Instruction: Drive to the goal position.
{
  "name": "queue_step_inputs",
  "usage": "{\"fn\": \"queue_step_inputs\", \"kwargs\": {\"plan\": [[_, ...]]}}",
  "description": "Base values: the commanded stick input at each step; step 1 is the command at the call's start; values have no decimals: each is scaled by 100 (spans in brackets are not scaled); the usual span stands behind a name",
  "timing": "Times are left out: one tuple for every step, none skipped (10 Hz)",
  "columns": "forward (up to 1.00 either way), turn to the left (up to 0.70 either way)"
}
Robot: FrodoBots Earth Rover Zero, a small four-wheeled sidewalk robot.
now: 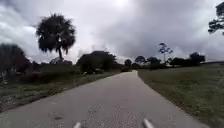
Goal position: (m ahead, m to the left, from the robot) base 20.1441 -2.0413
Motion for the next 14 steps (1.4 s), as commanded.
{"fn": "queue_step_inputs", "kwargs": {"plan": [[0,0],[0,0],[0,0],[1,0],[30,0],[70,2],[70,12],[70,17],[70,23],[70,28],[70,34],[70,18],[70,16],[70,14]]}}
